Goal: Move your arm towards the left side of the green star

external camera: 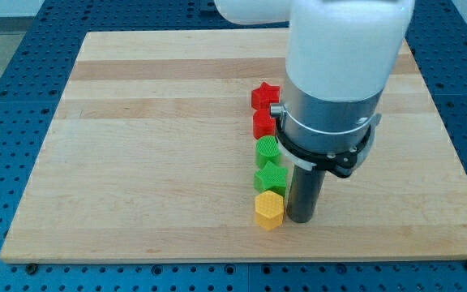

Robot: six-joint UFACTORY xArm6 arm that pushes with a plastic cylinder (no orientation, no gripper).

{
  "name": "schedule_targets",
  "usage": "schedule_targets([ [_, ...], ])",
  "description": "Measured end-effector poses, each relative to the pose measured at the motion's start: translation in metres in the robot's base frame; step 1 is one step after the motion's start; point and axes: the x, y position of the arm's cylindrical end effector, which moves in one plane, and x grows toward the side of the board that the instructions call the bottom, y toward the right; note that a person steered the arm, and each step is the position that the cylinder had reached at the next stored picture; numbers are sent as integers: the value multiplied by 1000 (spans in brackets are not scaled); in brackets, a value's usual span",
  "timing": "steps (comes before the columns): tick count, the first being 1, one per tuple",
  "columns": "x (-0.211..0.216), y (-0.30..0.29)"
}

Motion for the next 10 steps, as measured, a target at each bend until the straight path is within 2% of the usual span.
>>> schedule_targets([
  [3,-4,18],
  [5,-31,23],
  [7,-30,19],
  [10,44,10],
])
